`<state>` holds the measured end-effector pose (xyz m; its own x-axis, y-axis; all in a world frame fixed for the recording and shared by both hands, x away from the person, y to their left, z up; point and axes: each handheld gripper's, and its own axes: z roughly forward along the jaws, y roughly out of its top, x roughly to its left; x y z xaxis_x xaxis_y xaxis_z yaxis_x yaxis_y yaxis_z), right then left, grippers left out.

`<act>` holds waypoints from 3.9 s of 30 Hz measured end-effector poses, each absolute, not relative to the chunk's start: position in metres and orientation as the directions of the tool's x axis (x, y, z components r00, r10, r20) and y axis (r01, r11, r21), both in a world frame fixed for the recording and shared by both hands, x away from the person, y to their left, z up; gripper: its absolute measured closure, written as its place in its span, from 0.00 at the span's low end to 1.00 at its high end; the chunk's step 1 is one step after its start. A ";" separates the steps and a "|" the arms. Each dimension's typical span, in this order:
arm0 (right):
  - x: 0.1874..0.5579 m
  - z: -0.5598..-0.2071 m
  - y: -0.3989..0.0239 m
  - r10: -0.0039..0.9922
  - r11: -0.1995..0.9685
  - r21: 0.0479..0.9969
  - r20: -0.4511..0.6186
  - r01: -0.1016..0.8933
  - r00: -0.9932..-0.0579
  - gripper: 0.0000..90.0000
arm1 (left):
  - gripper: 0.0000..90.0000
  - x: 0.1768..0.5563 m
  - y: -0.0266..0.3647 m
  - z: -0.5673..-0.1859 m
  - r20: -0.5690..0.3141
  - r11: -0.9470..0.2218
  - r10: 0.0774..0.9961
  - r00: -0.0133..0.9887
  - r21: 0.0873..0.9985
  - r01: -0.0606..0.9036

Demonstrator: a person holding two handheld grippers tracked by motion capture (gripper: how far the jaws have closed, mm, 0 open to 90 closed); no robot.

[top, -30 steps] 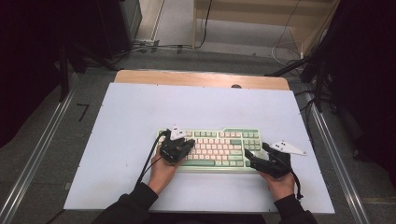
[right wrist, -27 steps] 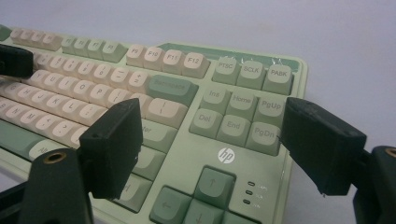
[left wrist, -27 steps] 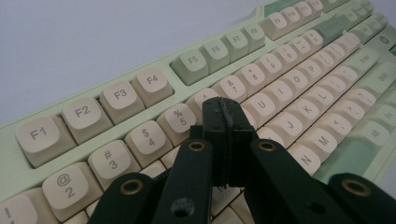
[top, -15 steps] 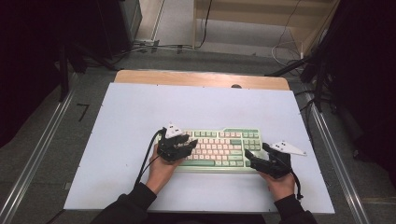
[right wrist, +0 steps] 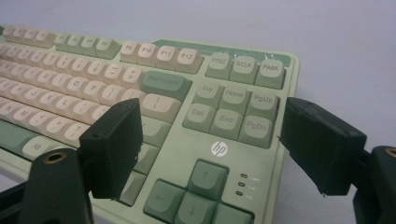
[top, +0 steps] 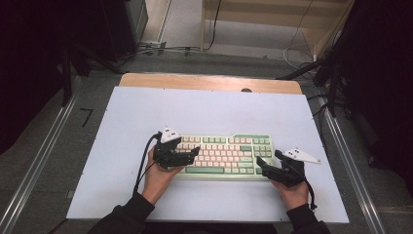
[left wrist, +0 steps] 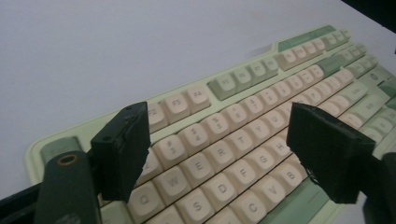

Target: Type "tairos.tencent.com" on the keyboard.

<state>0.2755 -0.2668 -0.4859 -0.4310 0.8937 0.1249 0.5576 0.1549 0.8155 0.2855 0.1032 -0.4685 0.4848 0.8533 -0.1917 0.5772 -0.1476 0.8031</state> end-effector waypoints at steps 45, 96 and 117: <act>0.272 -0.488 -0.265 0.891 0.177 0.810 0.109 0.559 -0.441 0.21 | 0.99 0.263 0.130 -0.493 -0.129 -0.205 0.864 0.486 0.792 0.575; 0.293 -0.483 -0.167 0.767 0.303 0.820 0.093 0.486 -0.635 0.97 | 0.40 0.259 0.151 -0.484 -0.183 -0.020 0.914 0.361 0.870 0.493; 0.302 -0.489 -0.137 0.754 0.363 0.786 0.067 0.500 -0.653 0.97 | 0.41 0.259 0.149 -0.486 -0.170 -0.040 0.912 0.372 0.868 0.495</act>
<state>0.3020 -0.1372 -0.4888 -0.6533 0.7542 0.0670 0.5002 0.3634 0.7860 0.2592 0.1485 -0.4856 0.3722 0.9124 -0.1700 0.4953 -0.0404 0.8678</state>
